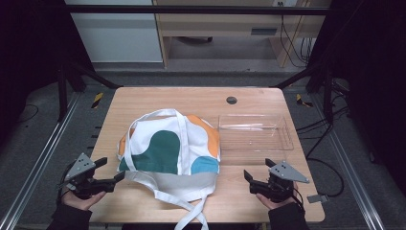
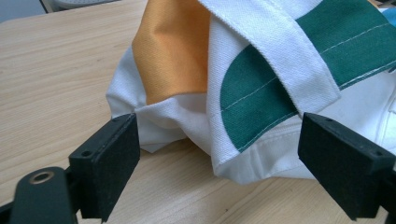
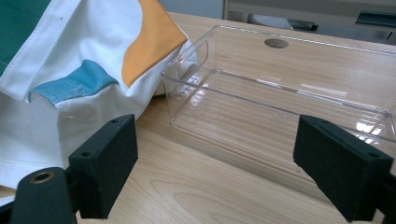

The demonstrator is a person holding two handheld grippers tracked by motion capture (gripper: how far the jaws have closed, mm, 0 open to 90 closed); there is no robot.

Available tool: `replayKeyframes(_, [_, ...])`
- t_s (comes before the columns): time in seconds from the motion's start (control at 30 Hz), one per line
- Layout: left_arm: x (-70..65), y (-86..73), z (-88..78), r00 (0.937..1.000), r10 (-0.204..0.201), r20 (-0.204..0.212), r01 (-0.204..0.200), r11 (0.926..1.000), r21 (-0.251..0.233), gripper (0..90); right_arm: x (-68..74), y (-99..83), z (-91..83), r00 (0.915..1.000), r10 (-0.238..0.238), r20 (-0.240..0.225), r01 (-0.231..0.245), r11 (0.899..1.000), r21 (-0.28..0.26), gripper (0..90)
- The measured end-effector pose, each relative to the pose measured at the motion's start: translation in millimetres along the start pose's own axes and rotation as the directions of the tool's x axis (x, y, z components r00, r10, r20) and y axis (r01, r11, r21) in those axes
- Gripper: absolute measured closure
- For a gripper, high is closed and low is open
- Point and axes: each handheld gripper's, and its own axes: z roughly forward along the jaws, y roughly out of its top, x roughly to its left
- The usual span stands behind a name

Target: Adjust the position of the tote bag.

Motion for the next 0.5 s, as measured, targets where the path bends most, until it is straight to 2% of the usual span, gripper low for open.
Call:
replayKeyframes(0.27, [-4.8, -1.5, 1.3, 0.9995, 0.032, 0.0, -0.032, 0.9994, 0.016, 15.2, 6.3, 1.5, 0.1, 0.9998, -0.012, -0.017, 0.012, 1.0, -0.004, 17.8])
replayKeyframes(0.5, [-5.6, -3.2, 3.6, 0.9994, 0.034, -0.005, -0.034, 0.9992, 0.023, 19.7, 20.2, 7.1, 5.6, 0.9979, -0.014, -0.063, 0.014, 1.0, -0.005, 21.1])
